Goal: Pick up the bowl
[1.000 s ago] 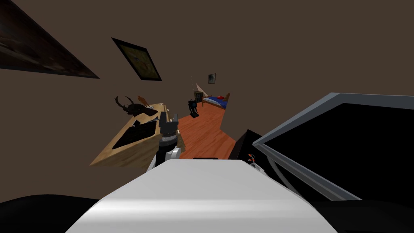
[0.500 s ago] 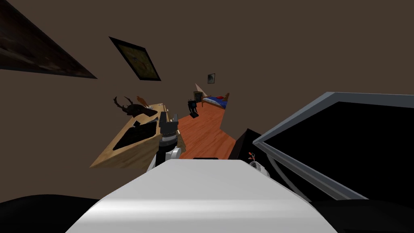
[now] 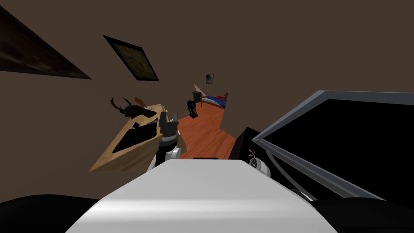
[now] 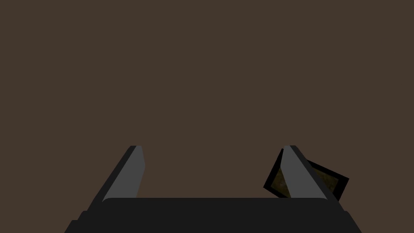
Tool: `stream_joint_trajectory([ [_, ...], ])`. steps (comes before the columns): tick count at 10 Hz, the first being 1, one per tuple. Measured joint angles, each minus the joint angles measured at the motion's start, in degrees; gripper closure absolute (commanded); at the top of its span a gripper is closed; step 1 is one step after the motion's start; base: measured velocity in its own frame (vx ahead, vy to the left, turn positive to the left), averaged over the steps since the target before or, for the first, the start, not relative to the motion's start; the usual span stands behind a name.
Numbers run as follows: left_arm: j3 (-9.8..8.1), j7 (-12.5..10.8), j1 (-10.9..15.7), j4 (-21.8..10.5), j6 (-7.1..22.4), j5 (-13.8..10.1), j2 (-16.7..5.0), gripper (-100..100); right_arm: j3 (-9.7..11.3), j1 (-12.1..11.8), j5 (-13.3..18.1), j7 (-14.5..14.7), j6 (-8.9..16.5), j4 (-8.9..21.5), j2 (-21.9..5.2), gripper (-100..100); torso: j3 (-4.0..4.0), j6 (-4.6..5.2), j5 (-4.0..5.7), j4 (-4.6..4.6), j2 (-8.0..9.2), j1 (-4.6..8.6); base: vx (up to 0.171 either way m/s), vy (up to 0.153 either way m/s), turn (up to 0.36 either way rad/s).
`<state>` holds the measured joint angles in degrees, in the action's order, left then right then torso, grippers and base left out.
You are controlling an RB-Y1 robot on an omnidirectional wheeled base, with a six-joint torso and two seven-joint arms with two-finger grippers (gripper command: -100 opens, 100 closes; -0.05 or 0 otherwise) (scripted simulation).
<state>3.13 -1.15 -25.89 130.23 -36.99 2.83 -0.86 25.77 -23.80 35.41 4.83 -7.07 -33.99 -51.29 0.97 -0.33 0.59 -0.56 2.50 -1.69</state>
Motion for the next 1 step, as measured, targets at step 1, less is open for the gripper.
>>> stream_joint_trajectory([
  [1,0.0,0.0,0.0,0.0,0.0,0.0,0.0,0,0.1,-0.1,0.0,-0.3,0.2,-0.3,-0.1,0,-0.03,-0.03,0.02,-0.01,-0.05,0.11,-0.002,0.005,-0.001],
])
